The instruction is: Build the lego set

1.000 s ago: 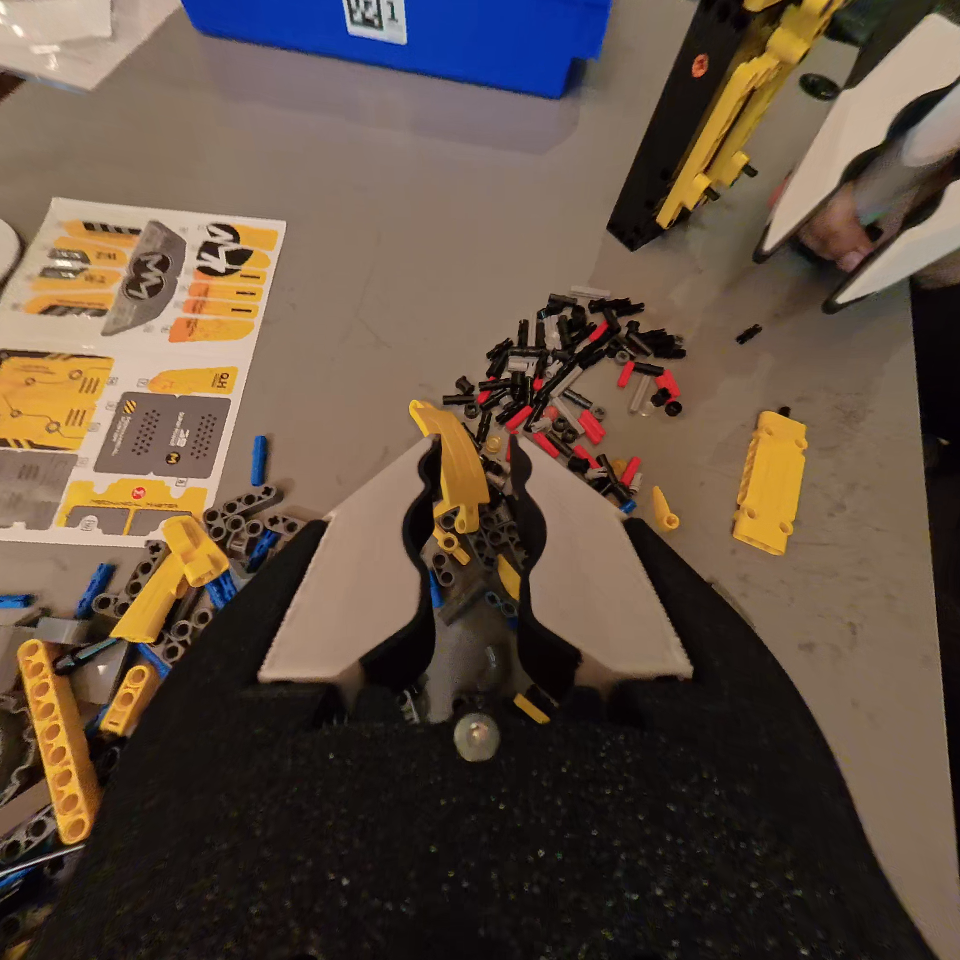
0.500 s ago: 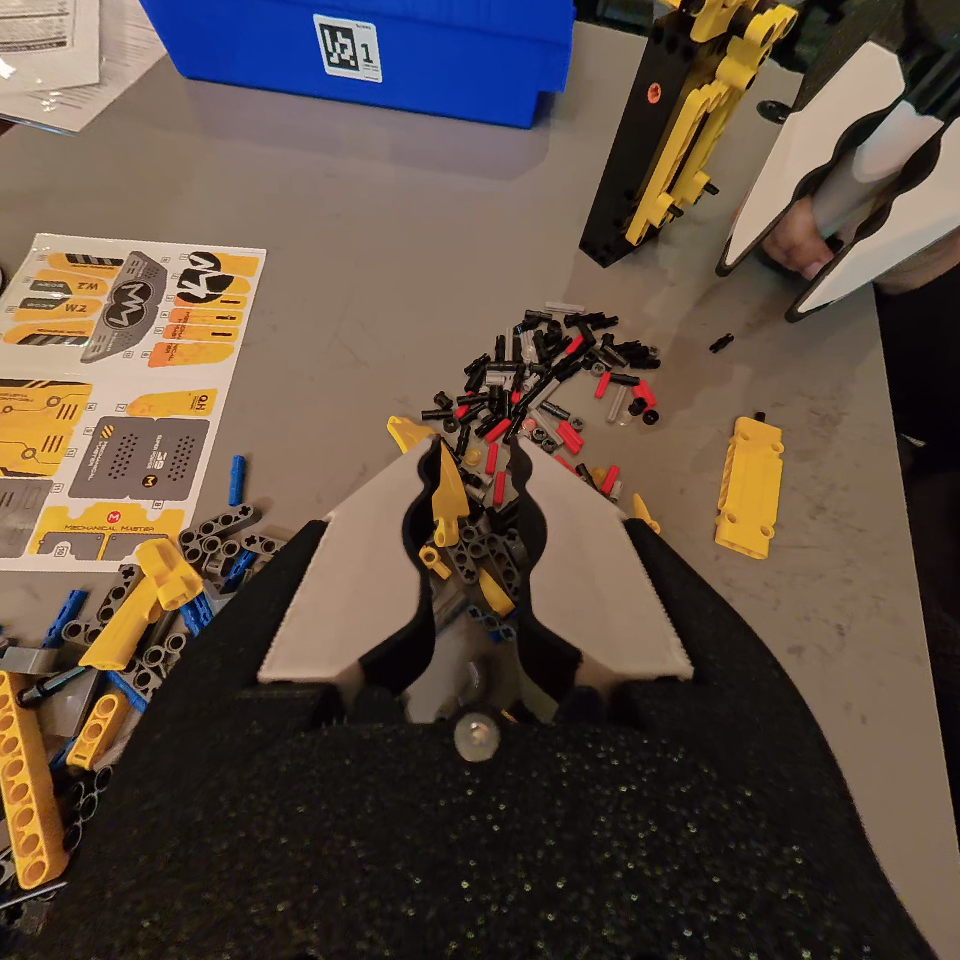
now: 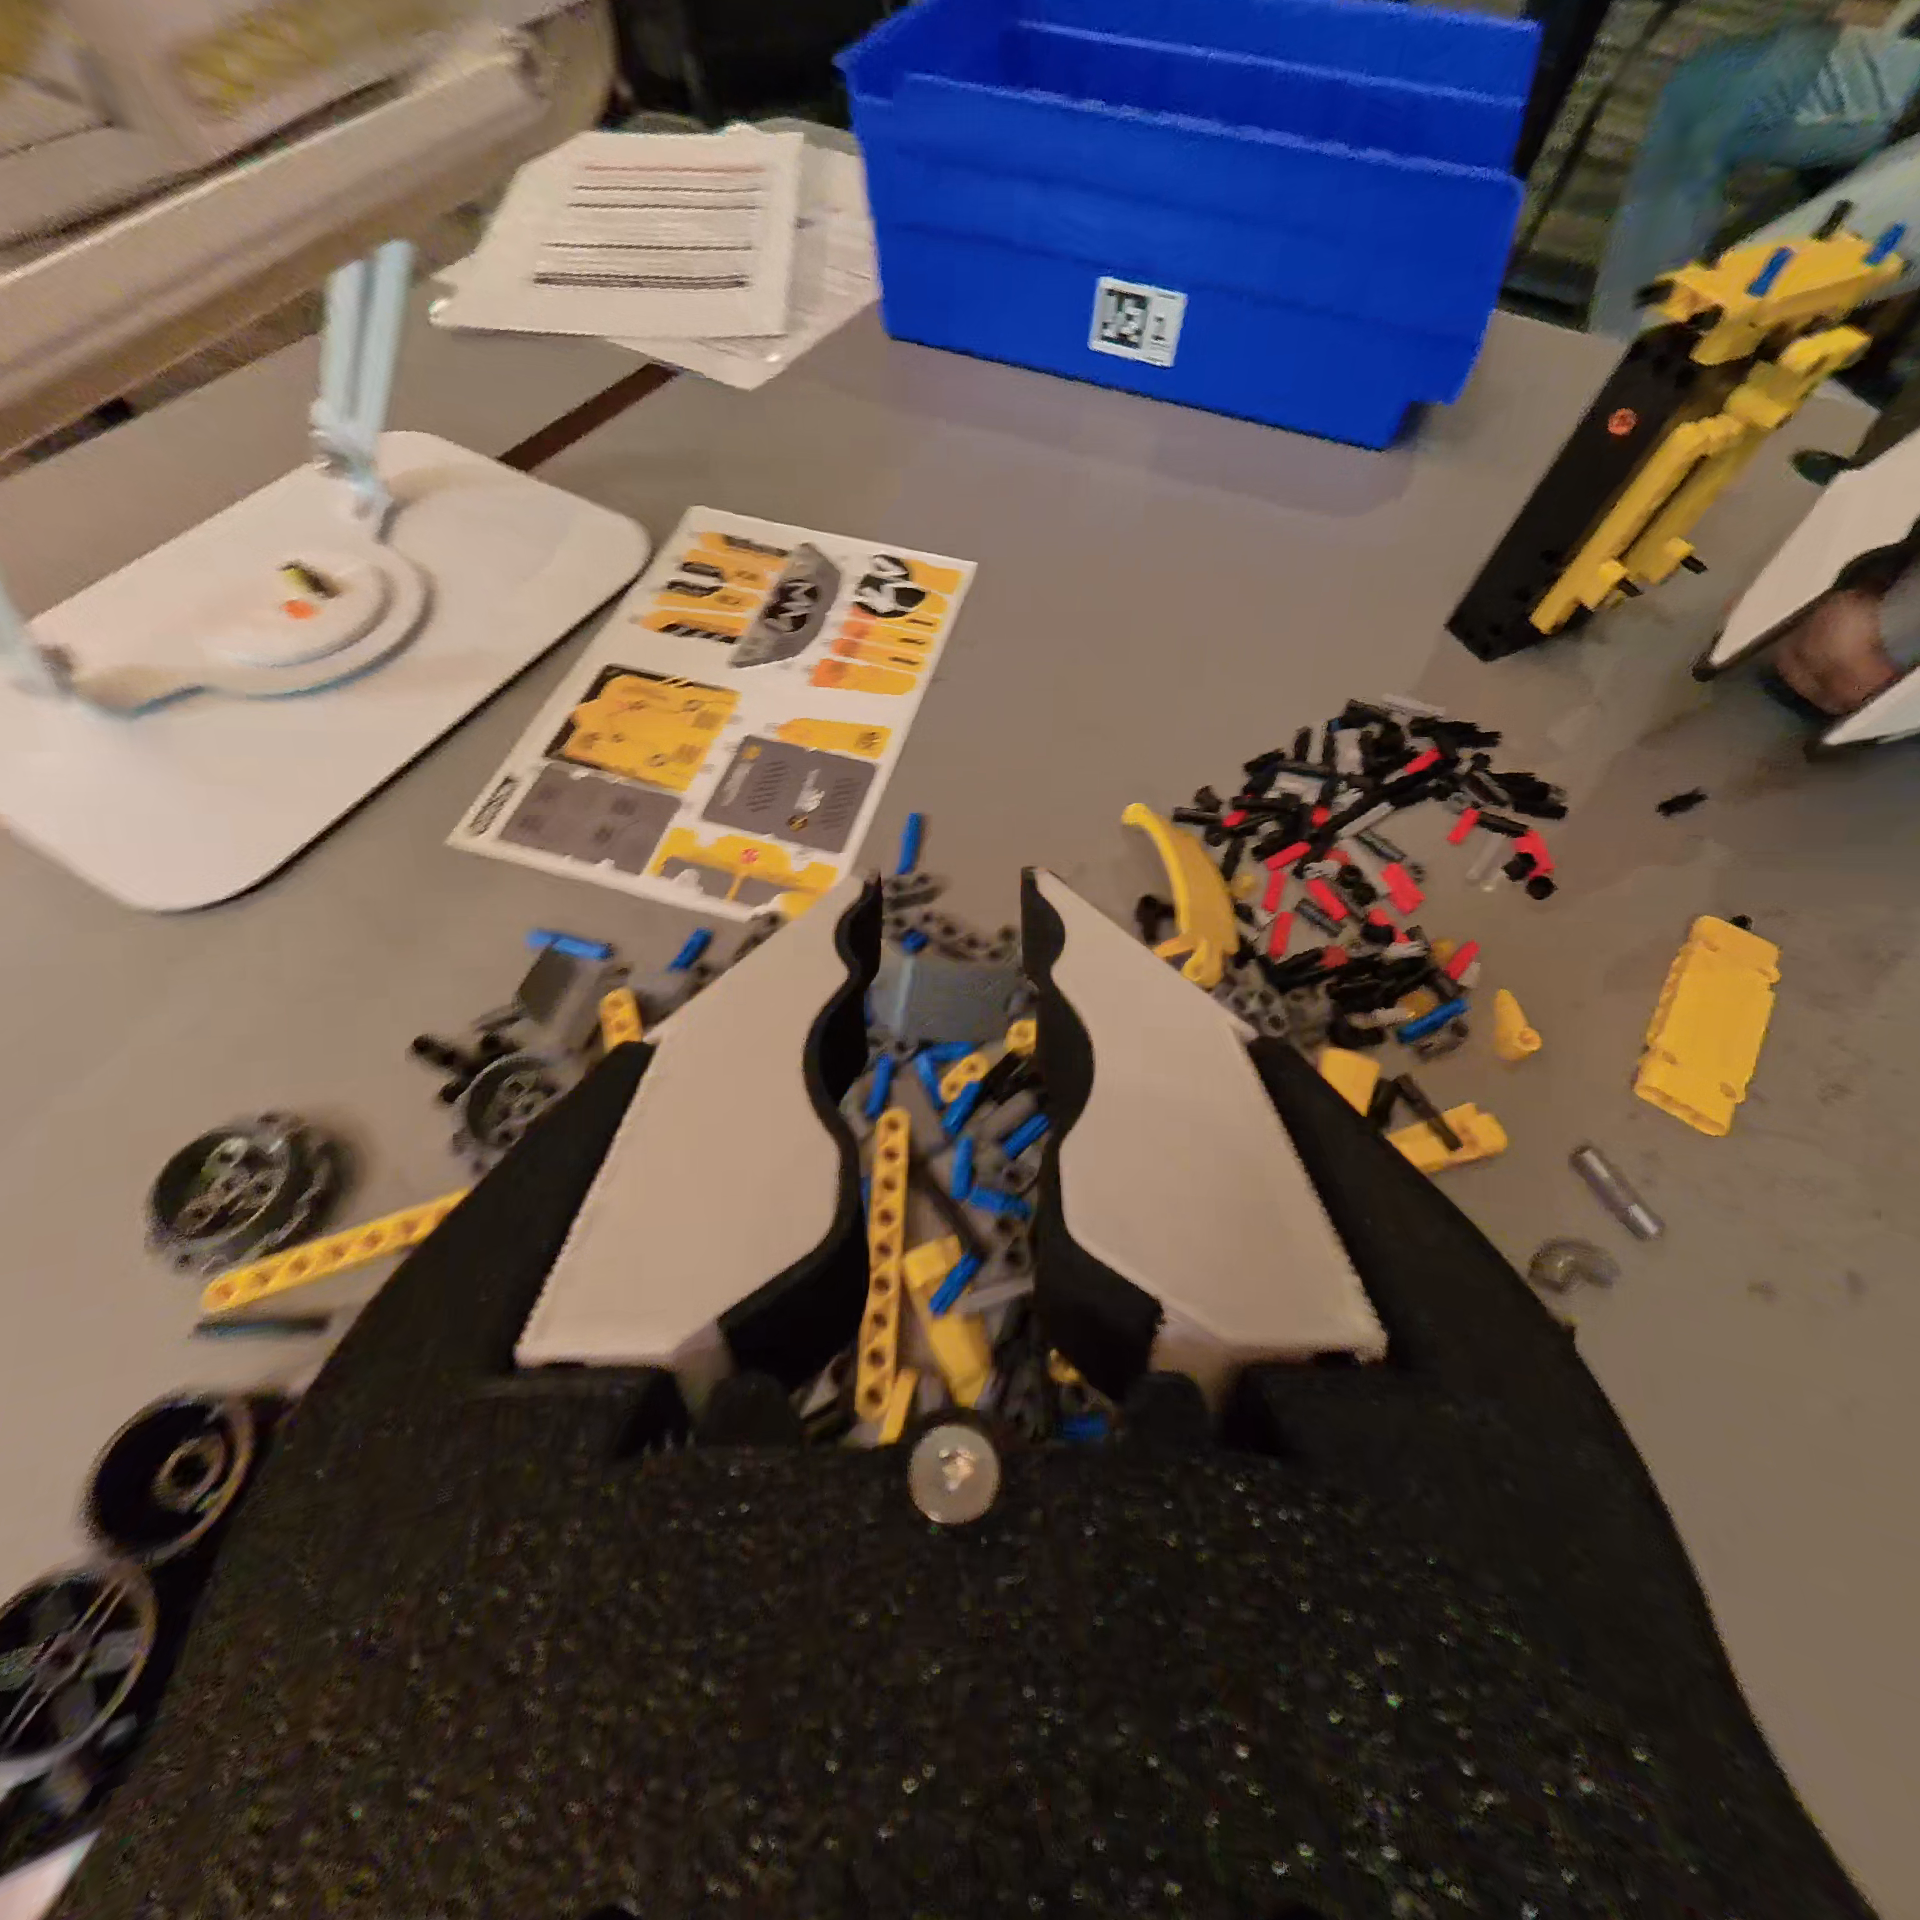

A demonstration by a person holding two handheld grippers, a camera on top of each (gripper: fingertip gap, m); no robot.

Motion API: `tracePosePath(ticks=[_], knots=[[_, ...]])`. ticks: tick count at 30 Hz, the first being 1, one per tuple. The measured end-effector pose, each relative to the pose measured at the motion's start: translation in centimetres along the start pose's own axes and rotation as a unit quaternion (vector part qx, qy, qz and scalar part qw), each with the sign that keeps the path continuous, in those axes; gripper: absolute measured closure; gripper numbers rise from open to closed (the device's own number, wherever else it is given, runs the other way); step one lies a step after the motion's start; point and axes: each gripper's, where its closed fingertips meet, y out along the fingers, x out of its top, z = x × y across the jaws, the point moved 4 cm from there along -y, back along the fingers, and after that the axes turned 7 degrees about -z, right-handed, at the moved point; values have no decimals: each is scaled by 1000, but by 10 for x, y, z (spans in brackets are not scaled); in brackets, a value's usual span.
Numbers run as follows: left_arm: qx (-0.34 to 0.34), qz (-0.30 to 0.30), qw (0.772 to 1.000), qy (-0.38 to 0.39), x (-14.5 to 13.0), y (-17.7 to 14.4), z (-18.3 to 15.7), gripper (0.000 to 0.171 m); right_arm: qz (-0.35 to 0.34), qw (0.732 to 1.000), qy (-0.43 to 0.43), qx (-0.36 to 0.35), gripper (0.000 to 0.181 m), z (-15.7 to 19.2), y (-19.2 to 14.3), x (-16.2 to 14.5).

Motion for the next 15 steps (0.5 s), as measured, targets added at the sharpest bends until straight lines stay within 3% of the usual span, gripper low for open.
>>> tracePosePath(ticks=[8,15], knots=[[28,-7,1000,10,-16,-49,24,148,14,1000,3,-2,154,-2,4,-3],[75,16,997,27,-41,-80,32,165,17,1000,12,-16,154,-8,5,-4]])
